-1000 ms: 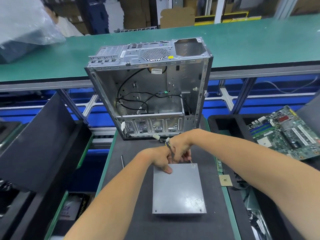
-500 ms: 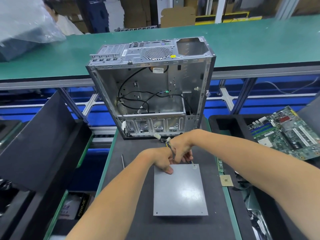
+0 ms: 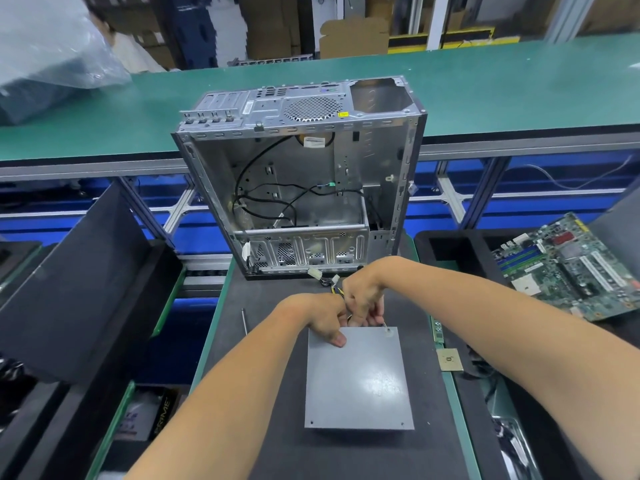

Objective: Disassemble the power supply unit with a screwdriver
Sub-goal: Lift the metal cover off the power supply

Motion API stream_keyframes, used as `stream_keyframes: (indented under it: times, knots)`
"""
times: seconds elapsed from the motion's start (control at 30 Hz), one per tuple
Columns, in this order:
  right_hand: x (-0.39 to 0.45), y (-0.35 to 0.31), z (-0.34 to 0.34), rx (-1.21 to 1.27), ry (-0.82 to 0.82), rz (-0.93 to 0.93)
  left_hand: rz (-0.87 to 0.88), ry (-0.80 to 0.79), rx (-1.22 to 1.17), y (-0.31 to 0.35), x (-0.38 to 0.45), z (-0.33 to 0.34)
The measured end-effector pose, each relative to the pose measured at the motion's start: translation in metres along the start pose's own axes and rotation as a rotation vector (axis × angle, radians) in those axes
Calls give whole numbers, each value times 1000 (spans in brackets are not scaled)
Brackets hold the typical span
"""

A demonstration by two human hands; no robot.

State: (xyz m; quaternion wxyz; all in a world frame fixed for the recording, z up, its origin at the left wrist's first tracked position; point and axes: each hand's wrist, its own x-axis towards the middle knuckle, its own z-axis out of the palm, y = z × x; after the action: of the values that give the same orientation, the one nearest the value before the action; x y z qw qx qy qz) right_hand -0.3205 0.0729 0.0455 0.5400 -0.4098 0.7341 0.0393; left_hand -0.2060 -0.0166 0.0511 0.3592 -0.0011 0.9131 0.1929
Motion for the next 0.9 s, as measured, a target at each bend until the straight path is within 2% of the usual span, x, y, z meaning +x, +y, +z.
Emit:
stream_keyframes:
  times: [0.37,0.9]
  knots:
    - [2,4,1,34,6,-50,54,30,-74,-4,-4,0]
    - [-1,-1,-2,-8,-33,54,77,-75,-11,1,-6,-11]
